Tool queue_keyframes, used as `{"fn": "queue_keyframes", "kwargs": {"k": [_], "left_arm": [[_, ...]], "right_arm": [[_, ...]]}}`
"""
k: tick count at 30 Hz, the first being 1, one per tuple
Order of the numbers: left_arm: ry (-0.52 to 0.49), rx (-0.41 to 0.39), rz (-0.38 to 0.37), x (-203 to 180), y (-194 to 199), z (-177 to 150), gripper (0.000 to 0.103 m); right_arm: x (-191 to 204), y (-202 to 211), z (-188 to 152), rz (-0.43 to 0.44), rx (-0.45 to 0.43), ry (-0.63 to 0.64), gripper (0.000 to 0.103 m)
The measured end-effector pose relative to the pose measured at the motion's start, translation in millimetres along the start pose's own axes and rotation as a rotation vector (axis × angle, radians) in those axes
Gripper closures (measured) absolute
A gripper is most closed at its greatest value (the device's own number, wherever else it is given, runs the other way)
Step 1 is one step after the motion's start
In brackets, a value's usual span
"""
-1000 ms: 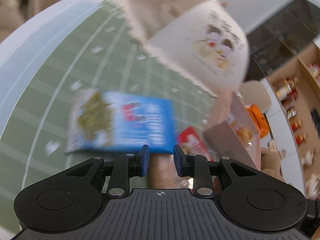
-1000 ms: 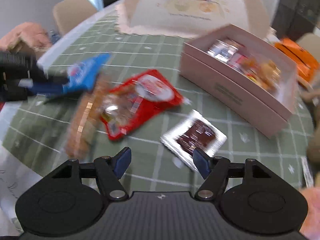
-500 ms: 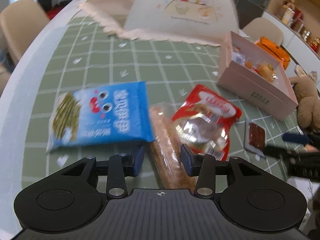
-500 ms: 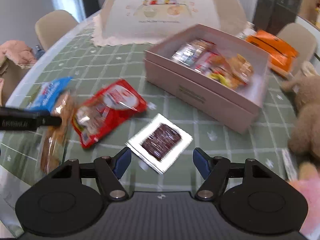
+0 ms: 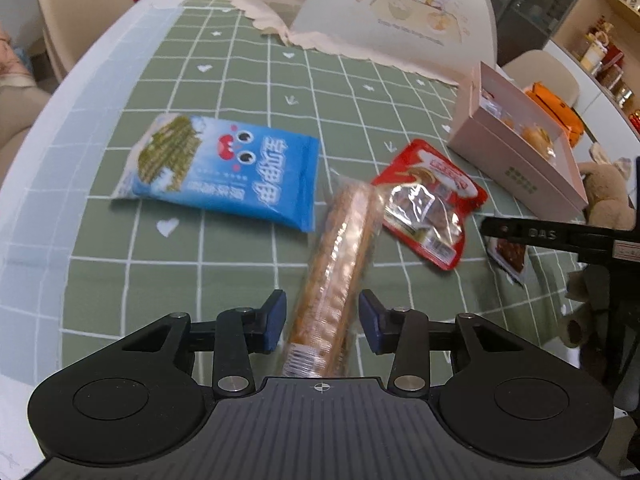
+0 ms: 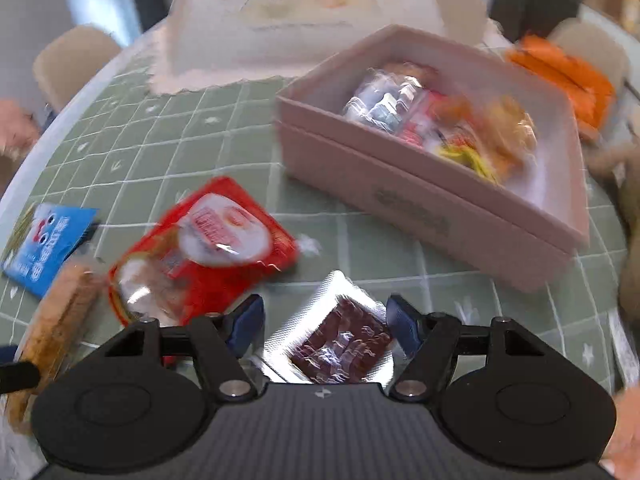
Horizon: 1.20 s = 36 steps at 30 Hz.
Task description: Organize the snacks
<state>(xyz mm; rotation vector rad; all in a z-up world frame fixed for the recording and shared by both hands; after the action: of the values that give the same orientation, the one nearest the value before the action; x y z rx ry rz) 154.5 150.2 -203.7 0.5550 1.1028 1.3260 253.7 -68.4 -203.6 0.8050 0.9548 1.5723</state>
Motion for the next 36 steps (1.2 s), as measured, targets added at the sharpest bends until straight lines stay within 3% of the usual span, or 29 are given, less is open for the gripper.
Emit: {"fn": "queue_keyframes", "kwargs": {"k": [1, 5, 12, 15, 19, 23, 28, 32, 36], "left_arm": [[-0.001, 0.003, -0.006, -1, -2, 0, 0.059], [-0.014, 0.01, -0.013, -7, -8, 0, 0.059], [-0.026, 0.012, -0.023, -10, -12, -1, 0.064], [-0.012, 0.007, -0.038, -6, -9, -3, 0.068], [0.042, -0.014, -0.012, 15, 4, -13, 0.068], [0.142, -0.032, 0.049, 50, 23, -28, 0.069], [0.246, -0.024, 0.077, 76, 38, -46, 0.069], [0.266, -0.025, 0.077, 73, 40, -55, 0.068], [0.281, -0.027, 0.091, 69, 41, -56, 0.068]], "right_arm": [[-1, 3, -3, 0.007, 0.008, 0.01, 0.053], [6, 16, -28, 0.049, 0.041, 0.076, 0.055], [32, 35, -58, 0.003, 0.032, 0.286, 0.053], [38, 45, -46, 0.008, -0.013, 0.294, 0.042], [66, 62, -17, 0.165, -0.075, 0.327, 0.032], [127, 65, 8, 0.34, -0.14, 0.487, 0.025], [220, 41, 27, 0.378, -0.209, 0.729, 0.024], [277, 3, 45, 0.472, -0.064, 0.65, 0.024], [309, -36, 51, 0.453, 0.076, 0.533, 0.024]]}}
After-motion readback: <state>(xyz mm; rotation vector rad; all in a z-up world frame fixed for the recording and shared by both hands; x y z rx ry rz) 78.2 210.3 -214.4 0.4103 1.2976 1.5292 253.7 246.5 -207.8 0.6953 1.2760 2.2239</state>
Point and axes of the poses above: each gripper's, at about its wrist camera, not at the fingertips, and y roughly against the way its jaws point, x to its left, z to its top, the point moved 7 cm from there along -y, roughly the way its jaws point, and after that the axes turned 4 degrees about x, right-handed, at the moved point
